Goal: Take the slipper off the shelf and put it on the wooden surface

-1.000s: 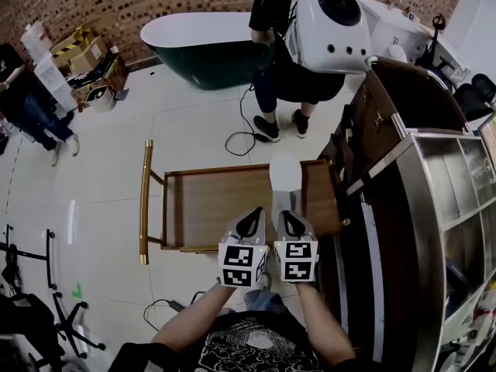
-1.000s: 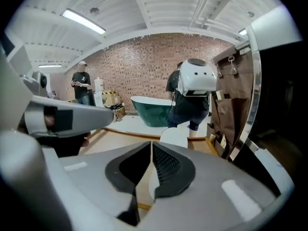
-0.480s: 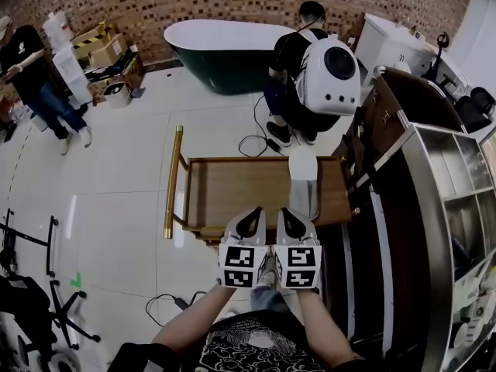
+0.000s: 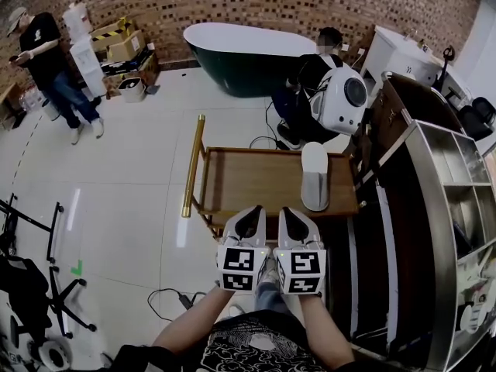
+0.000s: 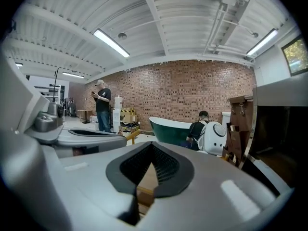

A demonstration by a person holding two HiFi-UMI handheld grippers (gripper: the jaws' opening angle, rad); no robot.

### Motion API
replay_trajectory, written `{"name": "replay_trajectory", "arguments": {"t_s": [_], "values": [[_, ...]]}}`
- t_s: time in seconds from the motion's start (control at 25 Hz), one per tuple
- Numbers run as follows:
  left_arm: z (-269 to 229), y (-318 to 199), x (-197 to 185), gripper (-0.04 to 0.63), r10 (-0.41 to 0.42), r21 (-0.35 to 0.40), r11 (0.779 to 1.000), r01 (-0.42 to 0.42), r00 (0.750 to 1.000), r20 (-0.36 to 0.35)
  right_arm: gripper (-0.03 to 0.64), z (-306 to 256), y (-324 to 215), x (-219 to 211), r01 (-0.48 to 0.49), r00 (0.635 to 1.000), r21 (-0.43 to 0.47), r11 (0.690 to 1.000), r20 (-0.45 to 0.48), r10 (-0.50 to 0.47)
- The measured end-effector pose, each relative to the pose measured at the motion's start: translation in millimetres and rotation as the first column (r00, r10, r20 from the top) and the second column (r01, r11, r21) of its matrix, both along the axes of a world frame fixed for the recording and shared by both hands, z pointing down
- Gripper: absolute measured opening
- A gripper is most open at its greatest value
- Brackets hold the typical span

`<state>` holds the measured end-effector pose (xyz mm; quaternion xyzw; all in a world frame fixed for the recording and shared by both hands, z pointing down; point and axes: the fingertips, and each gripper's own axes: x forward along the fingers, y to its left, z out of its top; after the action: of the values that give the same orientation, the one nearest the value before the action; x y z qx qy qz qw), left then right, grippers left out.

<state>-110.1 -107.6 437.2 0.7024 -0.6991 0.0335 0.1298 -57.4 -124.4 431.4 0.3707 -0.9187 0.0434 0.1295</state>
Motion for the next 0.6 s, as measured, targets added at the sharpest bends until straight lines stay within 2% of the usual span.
{"name": "replay_trajectory", "arguments": {"t_s": [0.32,0.6], "values": [[-17,53,-3,0.005,-0.02,0.034,0.999,0.02,1.0,0.013,0.0,-16,50,-2,0.042,0.999,0.039,0.998,0.008,-0.042],[-27,79,-1,0.005,-0.023,0.063,0.998,0.021,0.999,0.027,0.0,-26,79,-3,0.046,0.999,0.066,0.997,0.016,-0.047]]}}
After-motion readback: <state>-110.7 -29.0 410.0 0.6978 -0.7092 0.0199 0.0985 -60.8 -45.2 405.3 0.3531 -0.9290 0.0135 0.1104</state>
